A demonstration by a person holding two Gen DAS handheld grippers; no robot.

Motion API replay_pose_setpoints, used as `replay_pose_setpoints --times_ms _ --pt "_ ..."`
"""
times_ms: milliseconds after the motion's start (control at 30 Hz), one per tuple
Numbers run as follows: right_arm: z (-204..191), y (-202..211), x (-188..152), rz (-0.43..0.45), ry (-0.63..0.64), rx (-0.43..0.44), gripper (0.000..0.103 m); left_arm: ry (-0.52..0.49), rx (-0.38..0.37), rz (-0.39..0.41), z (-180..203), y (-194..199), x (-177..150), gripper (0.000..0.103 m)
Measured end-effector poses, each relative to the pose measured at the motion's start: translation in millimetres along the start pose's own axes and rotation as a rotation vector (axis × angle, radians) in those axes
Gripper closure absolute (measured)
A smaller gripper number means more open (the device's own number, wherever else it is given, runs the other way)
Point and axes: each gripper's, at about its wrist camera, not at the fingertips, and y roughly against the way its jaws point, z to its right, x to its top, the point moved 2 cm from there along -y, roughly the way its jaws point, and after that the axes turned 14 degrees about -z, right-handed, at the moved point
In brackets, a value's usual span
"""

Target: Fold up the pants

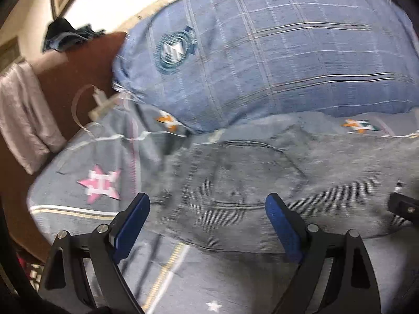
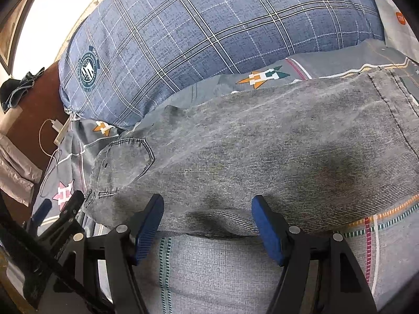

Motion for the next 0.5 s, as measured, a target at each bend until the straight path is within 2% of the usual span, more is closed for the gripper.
replay_pose_setpoints --times_ms 100,333,500 --pt "1.2 -0.3 0.1 -0.005 -0.006 0.005 0.029 -0.004 -0.048 -0.031 3.2 -5.5 -0.2 0.014" --pt "2.6 4.0 0.6 0.000 -0.014 0.016 0.029 0.002 -0.043 -0.054 8.4 -11.5 -4.1 0.014" --pt "2.0 7.4 0.4 0.008 -0.013 0.018 0.029 0.031 -0.095 -0.049 4.2 -10.1 -3.9 0.014"
